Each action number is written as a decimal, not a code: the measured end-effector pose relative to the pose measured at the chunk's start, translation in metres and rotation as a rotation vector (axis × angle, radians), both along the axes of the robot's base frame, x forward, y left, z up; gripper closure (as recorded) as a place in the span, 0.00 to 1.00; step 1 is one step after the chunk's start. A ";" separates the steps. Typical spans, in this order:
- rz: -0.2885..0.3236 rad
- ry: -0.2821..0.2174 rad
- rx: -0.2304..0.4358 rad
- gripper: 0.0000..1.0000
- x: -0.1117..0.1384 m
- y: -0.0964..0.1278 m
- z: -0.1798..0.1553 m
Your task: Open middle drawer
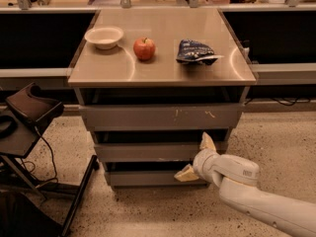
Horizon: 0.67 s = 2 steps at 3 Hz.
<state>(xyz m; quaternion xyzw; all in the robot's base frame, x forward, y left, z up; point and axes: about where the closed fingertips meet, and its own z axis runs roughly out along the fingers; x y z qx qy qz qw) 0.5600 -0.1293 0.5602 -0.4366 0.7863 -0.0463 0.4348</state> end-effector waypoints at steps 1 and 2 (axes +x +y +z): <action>0.000 0.000 0.000 0.00 0.000 0.000 0.000; 0.020 0.021 -0.023 0.00 0.016 -0.002 -0.018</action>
Offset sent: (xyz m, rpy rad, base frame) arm 0.0470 -0.0097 -0.0466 -0.0659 0.0584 0.0518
